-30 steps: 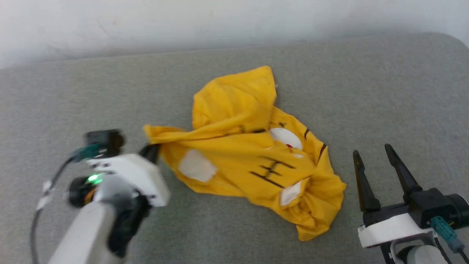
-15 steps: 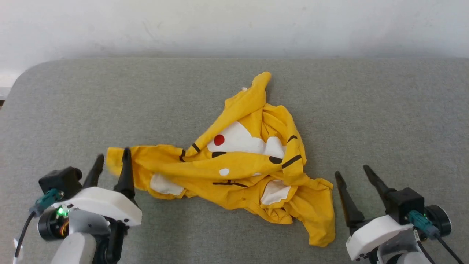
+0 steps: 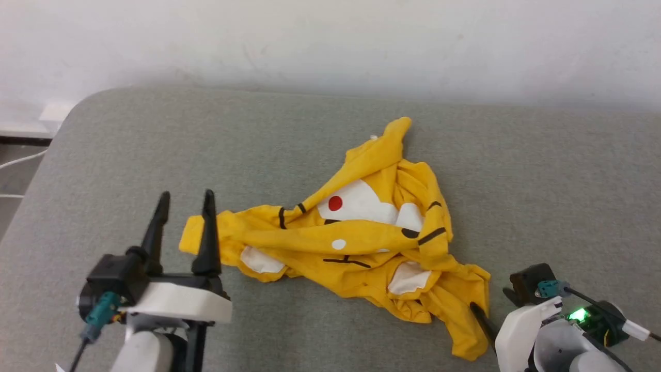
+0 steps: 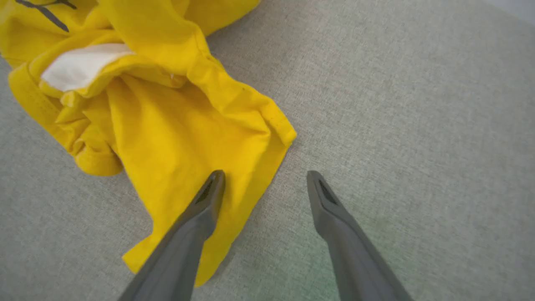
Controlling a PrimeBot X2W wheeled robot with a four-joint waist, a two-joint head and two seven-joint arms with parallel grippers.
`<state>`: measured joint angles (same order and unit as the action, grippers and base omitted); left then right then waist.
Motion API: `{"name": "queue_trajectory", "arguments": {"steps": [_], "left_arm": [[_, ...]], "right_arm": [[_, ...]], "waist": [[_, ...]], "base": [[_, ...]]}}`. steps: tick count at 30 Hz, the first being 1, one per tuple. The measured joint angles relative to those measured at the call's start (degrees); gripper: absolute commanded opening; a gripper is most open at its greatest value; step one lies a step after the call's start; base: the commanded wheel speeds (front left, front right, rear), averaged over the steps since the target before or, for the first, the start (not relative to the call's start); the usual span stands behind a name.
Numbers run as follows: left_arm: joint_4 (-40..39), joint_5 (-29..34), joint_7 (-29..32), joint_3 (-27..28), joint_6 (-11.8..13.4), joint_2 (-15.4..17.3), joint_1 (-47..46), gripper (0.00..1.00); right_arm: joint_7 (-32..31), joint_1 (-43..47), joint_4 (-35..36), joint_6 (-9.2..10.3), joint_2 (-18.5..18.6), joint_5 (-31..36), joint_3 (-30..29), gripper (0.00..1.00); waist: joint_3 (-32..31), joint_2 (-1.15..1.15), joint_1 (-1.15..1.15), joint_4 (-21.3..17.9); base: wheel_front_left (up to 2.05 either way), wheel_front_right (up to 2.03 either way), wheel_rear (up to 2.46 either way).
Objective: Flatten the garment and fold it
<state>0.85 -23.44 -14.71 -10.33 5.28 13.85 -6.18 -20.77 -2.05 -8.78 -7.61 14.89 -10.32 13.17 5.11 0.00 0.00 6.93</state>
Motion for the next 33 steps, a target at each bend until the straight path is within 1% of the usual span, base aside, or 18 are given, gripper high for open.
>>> {"name": "queue_trajectory", "arguments": {"steps": [3,6,7,8,10,12,15,18,21,24,26,27,28,33], "left_arm": [[-0.1,1.7,0.0,0.5,-1.2,-2.1,0.9,1.0],[0.0,3.1,0.0,1.2,-2.5,-3.7,1.5,1.0],[0.1,3.6,0.0,1.5,-3.0,-4.0,1.5,1.0],[0.3,4.0,0.0,1.7,-3.3,-4.4,1.5,1.0],[0.6,4.8,0.0,2.4,-4.1,-5.0,1.5,1.0],[0.9,5.3,0.0,3.6,-4.3,-5.5,1.6,1.0],[1.7,5.9,0.0,4.7,-5.5,-5.8,2.3,1.0],[2.4,6.2,0.0,5.7,-6.4,-6.4,3.0,1.0],[2.9,6.4,0.0,6.4,-7.3,-7.1,3.4,1.0],[3.3,6.9,0.0,6.4,-8.1,-7.9,3.4,1.0],[3.5,7.2,0.0,6.2,-8.4,-8.4,3.4,1.0],[3.7,7.4,0.0,6.2,-8.8,-8.6,3.4,1.0],[4.0,7.4,0.0,5.9,-8.9,-8.7,3.3,1.0],[6.1,7.6,0.0,4.1,-9.9,-9.3,3.0,1.0]], "right_arm": [[-1.5,-0.8,-3.0,0.0,-0.1,-2.2,0.7,1.0],[-1.5,-2.4,-5.2,0.0,0.4,-2.2,2.5,1.0],[-1.3,-3.0,-5.6,0.0,1.1,-1.4,3.4,0.74],[-1.1,-3.6,-6.0,-0.01,1.8,-0.5,4.4,0.0],[-0.2,-3.9,-6.4,-0.01,1.8,-0.8,4.5,0.0],[0.2,-3.9,-6.3,-0.02,2.1,-1.1,4.4,0.0],[-0.7,-3.2,-4.8,-0.03,4.1,-1.2,1.8,0.0],[-4.3,-0.5,-1.2,-0.01,7.6,-1.2,-3.7,0.0],[-9.4,3.7,3.9,0.0,9.9,-1.1,-9.8,0.0],[-14.4,8.3,8.5,0.0,10.6,-2.2,-13.9,0.0],[-16.1,10.5,10.4,0.0,10.3,-3.7,-14.3,0.0],[-16.0,11.0,10.7,0.0,9.8,-4.2,-14.3,0.17],[-15.4,11.2,10.9,0.0,9.1,-4.4,-14.6,1.0],[-8.0,9.5,13.1,-0.01,5.7,-3.9,-14.6,1.0]], "waist": [[0.2,0.0,0.0,1.1],[1.0,0.0,0.0,1.7],[1.2,0.0,0.0,1.8],[1.4,0.0,0.0,1.9],[1.4,0.0,0.0,1.8],[1.4,0.0,0.0,1.4],[1.0,0.0,0.01,0.3],[0.2,0.0,0.01,-1.3],[-0.8,0.0,0.0,-3.2],[-1.6,0.0,0.0,-5.0],[-2.0,0.0,0.0,-6.0],[-2.0,0.0,0.0,-6.5],[-2.1,0.0,0.0,-6.9],[-1.5,0.0,0.0,-7.9]], "base": [[0.0,0.0,0.0],[0.0,0.0,0.0],[0.0,0.0,0.0],[0.0,0.0,0.0],[0.0,0.0,0.0],[0.0,0.0,0.0],[0.0,0.0,0.0],[0.0,0.0,0.0],[0.0,0.0,0.0],[0.0,0.0,0.0],[0.0,0.0,0.0],[0.0,0.0,0.0],[0.0,0.0,0.0],[0.0,0.0,0.0]]}}
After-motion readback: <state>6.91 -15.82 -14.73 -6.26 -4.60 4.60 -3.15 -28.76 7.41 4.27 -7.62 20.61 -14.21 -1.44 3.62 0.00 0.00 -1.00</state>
